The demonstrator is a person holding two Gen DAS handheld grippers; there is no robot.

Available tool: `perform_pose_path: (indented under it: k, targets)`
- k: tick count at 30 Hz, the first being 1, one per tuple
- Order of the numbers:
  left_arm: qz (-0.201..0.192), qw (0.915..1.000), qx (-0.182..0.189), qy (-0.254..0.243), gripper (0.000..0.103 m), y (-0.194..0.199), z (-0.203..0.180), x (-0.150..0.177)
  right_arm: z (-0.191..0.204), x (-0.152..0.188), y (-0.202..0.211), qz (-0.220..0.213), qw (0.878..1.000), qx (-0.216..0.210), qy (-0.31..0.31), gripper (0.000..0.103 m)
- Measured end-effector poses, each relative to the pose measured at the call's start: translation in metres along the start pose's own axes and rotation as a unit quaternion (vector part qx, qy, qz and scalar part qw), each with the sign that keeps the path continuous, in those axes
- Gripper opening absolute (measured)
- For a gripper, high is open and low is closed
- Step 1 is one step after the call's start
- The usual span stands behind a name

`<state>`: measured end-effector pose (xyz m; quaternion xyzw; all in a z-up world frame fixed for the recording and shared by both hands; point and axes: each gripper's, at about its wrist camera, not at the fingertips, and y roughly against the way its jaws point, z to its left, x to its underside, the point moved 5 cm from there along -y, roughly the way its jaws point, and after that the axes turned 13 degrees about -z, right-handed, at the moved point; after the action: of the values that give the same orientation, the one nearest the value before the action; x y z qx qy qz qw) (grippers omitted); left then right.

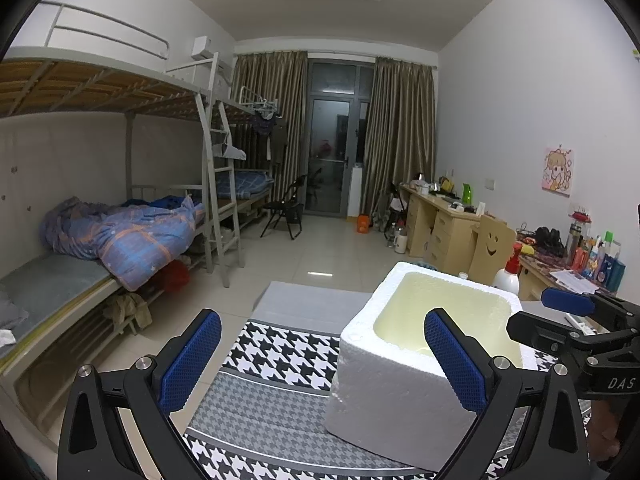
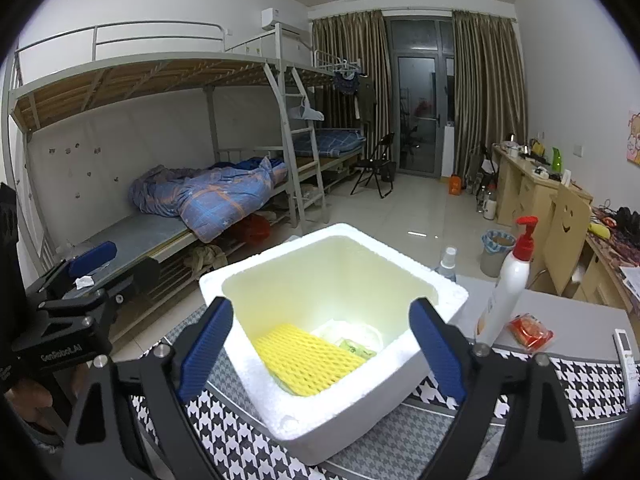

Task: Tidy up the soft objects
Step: 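Withdraw both tools from the foam box toward the grey sock on the table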

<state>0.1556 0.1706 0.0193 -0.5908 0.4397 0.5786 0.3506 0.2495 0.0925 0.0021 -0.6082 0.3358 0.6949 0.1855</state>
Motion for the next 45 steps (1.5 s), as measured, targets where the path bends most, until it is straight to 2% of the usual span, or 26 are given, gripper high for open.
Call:
perform_pose_path:
  k: [18, 34, 45]
  targets:
    - [-0.023, 0.9995, 0.015, -0.017, 0.102, 0.024, -0.024, -0.01, -0.001, 0.003, 0.025, -0.024, 1.0, -0.007, 0.015, 0.093]
    - [-0.023, 0.9989, 0.034, -0.02, 0.102, 0.035, -0.04, -0.01, -0.014, 0.004, 0.045, -0.036, 0.999, 0.009, 0.007, 0.093]
    - [-0.023, 0.9974, 0.062, -0.028, 0.102, 0.042, -0.064, -0.009, -0.03, 0.008, 0.06, -0.04, 0.999, 0.025, -0.001, 0.093]
